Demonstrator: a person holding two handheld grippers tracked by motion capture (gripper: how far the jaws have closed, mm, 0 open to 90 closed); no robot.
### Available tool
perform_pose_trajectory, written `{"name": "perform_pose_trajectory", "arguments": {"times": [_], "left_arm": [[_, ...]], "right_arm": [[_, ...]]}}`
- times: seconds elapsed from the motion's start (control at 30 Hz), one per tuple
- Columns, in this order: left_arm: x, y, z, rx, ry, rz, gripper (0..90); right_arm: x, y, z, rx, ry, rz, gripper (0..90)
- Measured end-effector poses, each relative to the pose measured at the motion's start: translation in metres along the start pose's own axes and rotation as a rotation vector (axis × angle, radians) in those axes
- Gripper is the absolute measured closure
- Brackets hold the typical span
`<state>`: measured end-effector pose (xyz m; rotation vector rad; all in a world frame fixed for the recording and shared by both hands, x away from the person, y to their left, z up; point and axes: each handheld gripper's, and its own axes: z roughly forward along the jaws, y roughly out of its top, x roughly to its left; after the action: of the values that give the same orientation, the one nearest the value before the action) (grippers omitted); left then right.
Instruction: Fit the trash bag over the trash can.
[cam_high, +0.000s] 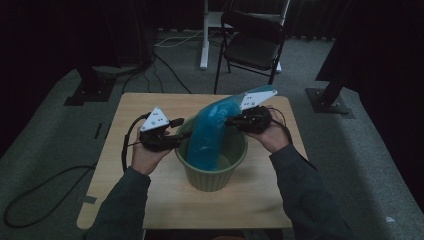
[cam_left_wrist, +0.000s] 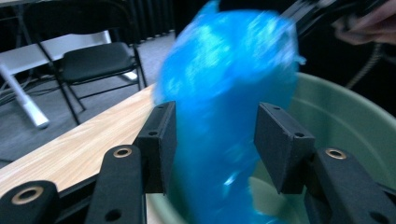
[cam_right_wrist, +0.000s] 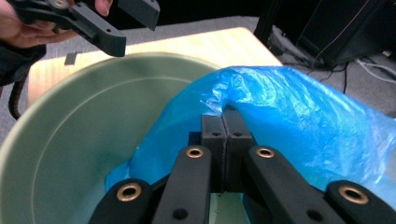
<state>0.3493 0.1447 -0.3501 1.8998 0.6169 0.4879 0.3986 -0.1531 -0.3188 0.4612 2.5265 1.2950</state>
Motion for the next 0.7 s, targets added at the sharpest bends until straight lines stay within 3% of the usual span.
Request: {"name": "perform_pose_trajectory", "arguments": {"times": [0.17, 0.4, 0.5, 0.7], "left_arm": [[-0.012, 0.008, 0.015, 0.031, -0.014, 0.046, 46.5], [-0.023, 0.015, 0.032, 0.081, 0.027, 0.103, 45.4], [-0.026, 0.016, 0.036, 0.099, 0.038, 0.116, 53.9], [-0.026, 0.017, 0.040, 0.106, 0.037, 0.123, 86.5]], "right_arm": [[0.004, 0.002, 0.009, 0.006, 0.021, -0.005, 90.0], [0.011, 0.008, 0.010, -0.011, 0.049, -0.025, 90.0], [0.013, 0.009, 0.009, -0.013, 0.061, -0.032, 90.0], [0.017, 0.011, 0.008, -0.012, 0.076, -0.049, 90.0]]}}
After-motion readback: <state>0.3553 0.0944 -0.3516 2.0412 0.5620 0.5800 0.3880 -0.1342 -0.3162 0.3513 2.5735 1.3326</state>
